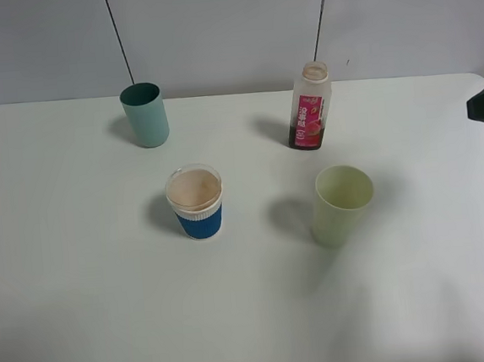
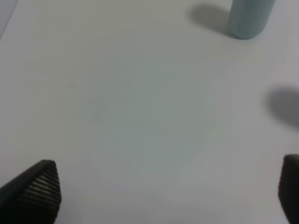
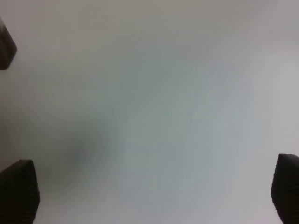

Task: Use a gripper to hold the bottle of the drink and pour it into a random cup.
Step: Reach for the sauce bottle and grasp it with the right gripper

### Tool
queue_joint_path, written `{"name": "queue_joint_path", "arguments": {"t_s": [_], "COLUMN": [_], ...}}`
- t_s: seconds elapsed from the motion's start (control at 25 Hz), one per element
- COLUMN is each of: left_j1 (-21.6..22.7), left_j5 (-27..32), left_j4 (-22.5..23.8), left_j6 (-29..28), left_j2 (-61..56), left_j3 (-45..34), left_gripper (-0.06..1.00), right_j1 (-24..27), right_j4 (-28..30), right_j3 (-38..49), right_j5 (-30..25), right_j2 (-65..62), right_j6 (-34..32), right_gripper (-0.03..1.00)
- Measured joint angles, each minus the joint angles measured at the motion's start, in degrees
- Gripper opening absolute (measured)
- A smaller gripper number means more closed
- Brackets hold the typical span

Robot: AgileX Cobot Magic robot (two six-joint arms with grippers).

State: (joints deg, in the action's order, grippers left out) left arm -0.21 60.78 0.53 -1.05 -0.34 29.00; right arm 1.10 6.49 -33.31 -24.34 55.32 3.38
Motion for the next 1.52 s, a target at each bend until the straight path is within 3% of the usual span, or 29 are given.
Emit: {"name": "queue_joint_path", "arguments": {"t_s": [0.24,0.36,0.48,0.72,0.8,0.92,1.2,1.52], "left_j1": [0.0,0.0,0.0,0.0,0.0,0.0,0.0,0.0], "left_j5": [0.0,0.0,0.0,0.0,0.0,0.0,0.0,0.0], "left_j4": [0.0,0.0,0.0,0.0,0.0,0.0,0.0,0.0], "left_j6": [0.0,0.0,0.0,0.0,0.0,0.0,0.0,0.0], "left_j2": [0.0,0.0,0.0,0.0,0.0,0.0,0.0,0.0], "left_j3": [0.0,0.0,0.0,0.0,0.0,0.0,0.0,0.0], "left_gripper": [0.93,0.93,0.93,0.93,0.93,0.93,0.93,0.93], "right_j1": [0.0,0.0,0.0,0.0,0.0,0.0,0.0,0.0], "right_j4": [4.4,9.8,19.1,46.4,53.0,59.2,62.5,71.0], "right_j3": [0.0,0.0,0.0,0.0,0.0,0.0,-5.3,-11.4], "right_j5": [7.2,10.5,14.1,26.2,30.7,35.9,40.0,50.9], "right_j2": [10.3,15.1,19.0,24.8,26.5,29.6,37.3,44.4], "right_j6": [-1.3,-6.6,-16.6,-42.1,-46.3,-47.0,-44.2,-43.7], "right_gripper": [0.99,0.99,0.99,0.99,0.99,0.99,0.99,0.99]}}
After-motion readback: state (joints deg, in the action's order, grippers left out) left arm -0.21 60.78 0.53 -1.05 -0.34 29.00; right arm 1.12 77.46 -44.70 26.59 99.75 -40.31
